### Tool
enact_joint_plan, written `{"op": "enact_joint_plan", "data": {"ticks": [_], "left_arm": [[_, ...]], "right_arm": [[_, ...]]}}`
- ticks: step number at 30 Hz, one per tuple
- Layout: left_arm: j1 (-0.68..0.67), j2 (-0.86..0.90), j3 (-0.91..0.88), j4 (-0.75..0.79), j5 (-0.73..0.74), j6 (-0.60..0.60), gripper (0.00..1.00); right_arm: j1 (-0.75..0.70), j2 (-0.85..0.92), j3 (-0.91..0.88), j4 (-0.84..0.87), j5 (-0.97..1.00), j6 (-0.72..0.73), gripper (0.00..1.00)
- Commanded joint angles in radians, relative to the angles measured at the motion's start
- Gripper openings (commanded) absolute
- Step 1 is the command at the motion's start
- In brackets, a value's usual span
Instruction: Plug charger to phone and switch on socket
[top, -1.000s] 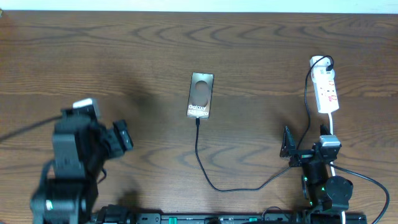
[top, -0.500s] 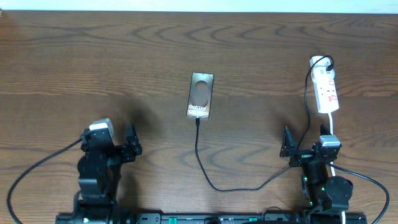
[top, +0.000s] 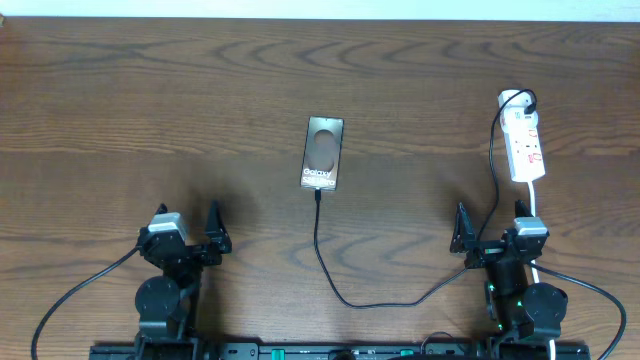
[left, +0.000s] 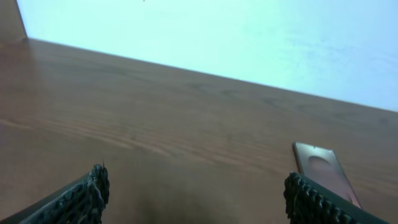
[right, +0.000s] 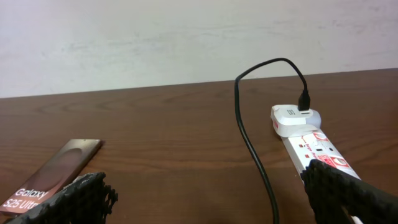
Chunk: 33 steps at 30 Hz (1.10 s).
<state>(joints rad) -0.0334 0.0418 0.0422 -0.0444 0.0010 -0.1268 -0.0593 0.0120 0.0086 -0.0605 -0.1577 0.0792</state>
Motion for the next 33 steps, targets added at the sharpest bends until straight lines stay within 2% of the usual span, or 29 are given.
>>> {"op": "enact_joint_plan", "data": {"ticks": [1, 7, 18, 33], "left_arm": [[0.005, -0.041, -0.011, 0.016, 0.006, 0.045, 0.89], [0.011, -0.04, -0.036, 0.043, 0.006, 0.063, 0.89], [0.011, -0.04, -0.039, -0.029, 0.008, 0.109, 0.89], [0.011, -0.031, -0.038, -0.026, 0.01, 0.111, 0.89]], "right_arm": [[0.008, -0.006, -0.003, -0.002, -0.002, 0.01, 0.99], [0.008, -0.006, -0.003, -0.002, -0.002, 0.01, 0.99], [0.008, -0.006, -0.003, -0.002, -0.002, 0.01, 0.99], [0.008, -0.006, -0.003, -0.002, -0.002, 0.01, 0.99]]}}
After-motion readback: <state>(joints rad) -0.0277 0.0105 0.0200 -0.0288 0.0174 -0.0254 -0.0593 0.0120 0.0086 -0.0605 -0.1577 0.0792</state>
